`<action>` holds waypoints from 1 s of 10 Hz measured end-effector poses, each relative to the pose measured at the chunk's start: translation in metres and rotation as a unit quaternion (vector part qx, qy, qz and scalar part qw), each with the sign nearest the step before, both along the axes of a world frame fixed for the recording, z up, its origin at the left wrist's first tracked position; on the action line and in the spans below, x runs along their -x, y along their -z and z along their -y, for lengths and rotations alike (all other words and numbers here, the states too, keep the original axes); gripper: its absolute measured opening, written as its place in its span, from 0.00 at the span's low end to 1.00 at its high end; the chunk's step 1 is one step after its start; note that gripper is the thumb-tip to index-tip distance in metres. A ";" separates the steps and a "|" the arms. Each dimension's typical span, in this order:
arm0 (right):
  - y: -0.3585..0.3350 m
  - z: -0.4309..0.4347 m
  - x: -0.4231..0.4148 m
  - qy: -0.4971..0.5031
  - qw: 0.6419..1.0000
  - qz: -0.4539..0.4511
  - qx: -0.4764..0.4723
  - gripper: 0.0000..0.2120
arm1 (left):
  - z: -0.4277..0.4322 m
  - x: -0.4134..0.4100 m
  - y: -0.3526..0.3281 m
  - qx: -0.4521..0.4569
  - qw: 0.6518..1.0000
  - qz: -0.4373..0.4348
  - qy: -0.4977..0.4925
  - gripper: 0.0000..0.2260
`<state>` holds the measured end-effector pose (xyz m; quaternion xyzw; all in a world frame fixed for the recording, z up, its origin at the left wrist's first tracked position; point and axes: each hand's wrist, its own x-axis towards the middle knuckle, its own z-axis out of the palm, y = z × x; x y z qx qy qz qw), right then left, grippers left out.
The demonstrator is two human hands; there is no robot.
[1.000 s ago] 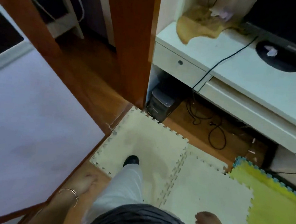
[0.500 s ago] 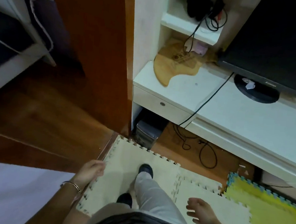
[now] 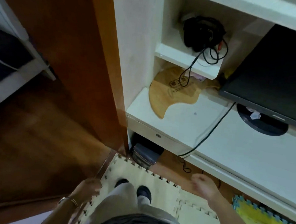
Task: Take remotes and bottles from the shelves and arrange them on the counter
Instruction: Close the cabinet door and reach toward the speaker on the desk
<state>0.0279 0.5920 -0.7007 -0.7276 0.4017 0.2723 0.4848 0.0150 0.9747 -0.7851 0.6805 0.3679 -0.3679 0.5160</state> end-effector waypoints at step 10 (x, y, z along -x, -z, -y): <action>-0.548 -0.096 -0.229 -0.118 0.429 0.831 0.334 0.14 | 0.171 -0.271 -0.607 0.167 0.494 0.852 -0.048 0.19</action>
